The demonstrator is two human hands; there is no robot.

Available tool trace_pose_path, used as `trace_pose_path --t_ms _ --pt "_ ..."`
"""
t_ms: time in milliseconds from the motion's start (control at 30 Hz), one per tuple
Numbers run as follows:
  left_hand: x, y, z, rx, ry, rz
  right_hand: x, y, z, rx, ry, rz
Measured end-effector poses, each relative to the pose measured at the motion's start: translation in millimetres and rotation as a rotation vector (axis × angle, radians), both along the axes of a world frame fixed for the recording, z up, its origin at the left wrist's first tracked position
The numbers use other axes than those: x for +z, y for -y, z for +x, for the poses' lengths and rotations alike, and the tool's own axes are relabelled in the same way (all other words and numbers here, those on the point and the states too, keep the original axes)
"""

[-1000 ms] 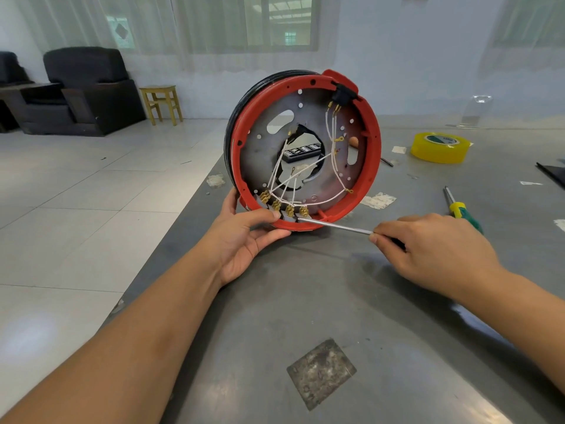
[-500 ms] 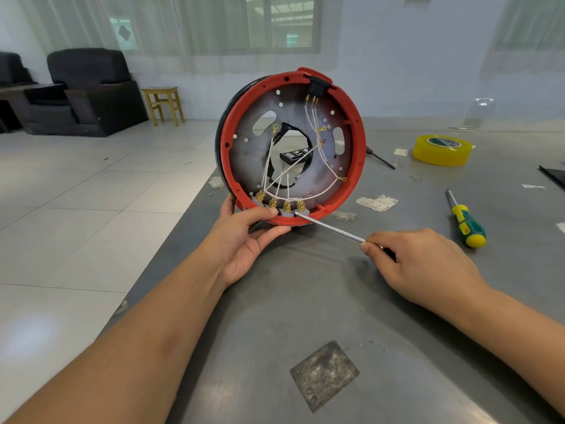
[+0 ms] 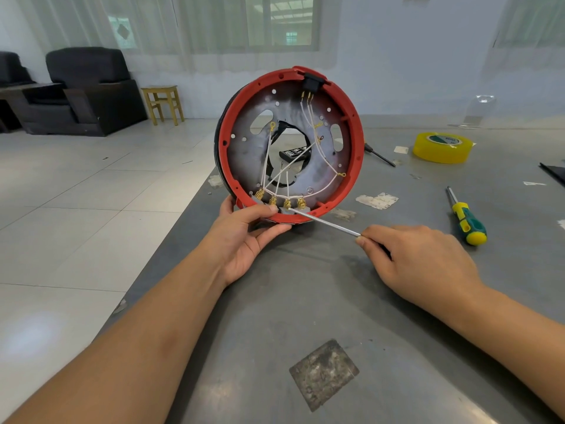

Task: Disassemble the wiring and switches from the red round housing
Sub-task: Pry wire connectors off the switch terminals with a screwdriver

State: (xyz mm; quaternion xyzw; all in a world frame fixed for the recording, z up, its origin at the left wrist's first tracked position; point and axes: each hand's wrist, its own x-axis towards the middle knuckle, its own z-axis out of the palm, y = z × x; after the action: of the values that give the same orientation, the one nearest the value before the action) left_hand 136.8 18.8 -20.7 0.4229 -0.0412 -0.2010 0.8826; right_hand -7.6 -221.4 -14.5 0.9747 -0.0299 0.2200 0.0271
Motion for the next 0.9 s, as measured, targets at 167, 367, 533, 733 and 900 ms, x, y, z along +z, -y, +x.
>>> trace_pose_path --t_ms 167,367,533,733,900 --pt "-0.3 0.2 -0.1 -0.036 0.021 0.021 1.3 0.7 -0.5 -0.024 -0.007 -0.056" --pt "-0.5 -0.4 -0.9 -0.050 0.038 0.021 1.9 -1.3 -1.7 -0.020 0.011 -0.089" --pt "0.1 -1.4 -1.9 -0.041 0.042 -0.012 1.5 0.0 -1.7 -0.016 0.002 -0.059" --pt "-0.1 -1.6 -1.2 -0.024 0.043 -0.008 2.0 0.3 -2.8 -0.016 0.026 -0.064" --pt "-1.0 -0.8 -0.5 -0.019 0.052 -0.012 2.1 0.8 -2.8 -0.019 0.033 -0.067"
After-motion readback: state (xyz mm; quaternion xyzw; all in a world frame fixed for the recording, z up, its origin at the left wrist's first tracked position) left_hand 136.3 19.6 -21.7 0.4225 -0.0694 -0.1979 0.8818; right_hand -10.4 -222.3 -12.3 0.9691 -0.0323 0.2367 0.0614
